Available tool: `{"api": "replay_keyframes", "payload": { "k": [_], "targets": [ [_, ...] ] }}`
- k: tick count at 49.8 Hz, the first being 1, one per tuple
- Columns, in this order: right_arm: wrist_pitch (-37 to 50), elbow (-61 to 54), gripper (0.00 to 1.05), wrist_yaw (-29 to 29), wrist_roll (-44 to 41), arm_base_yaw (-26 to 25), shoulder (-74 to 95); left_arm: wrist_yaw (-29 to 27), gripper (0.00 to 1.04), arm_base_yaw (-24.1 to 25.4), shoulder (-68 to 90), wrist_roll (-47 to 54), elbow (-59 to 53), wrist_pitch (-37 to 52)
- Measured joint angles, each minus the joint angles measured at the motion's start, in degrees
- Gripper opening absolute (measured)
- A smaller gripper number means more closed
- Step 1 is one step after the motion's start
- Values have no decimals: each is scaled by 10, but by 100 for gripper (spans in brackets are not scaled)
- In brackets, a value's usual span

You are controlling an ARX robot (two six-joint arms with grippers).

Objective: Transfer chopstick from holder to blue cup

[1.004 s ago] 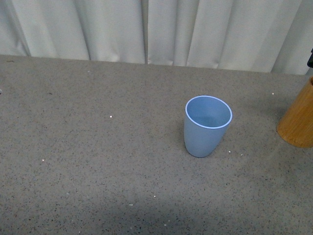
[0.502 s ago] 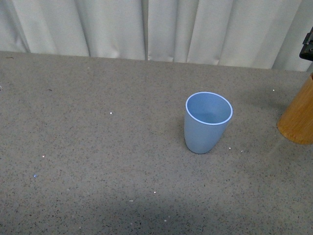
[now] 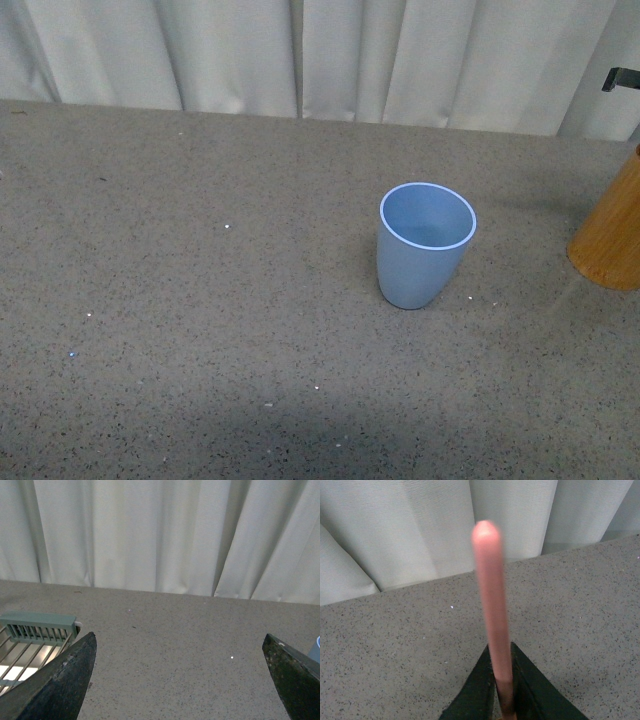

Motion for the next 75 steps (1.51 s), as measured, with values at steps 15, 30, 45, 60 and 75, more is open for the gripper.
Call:
{"api": "replay_keyframes", "payload": {
  "k": [15,30,45,60,75],
  "targets": [
    [12,-4,3,-4,-6,-5,0,0,98,0,0,0,0,0],
    [20,-33,3,-3,-31,-13,-33,0,98,0,0,0,0,0],
    [16,-57,3,-21,-55,-35,-120,0,98,0,0,0,0,0],
    [-17,-61,3,-50,-56,-47,-208,0,98,0,0,0,0,0],
    [-48,-66,3,-50,-53,-25,-318,0,98,0,0,0,0,0]
  ]
}}
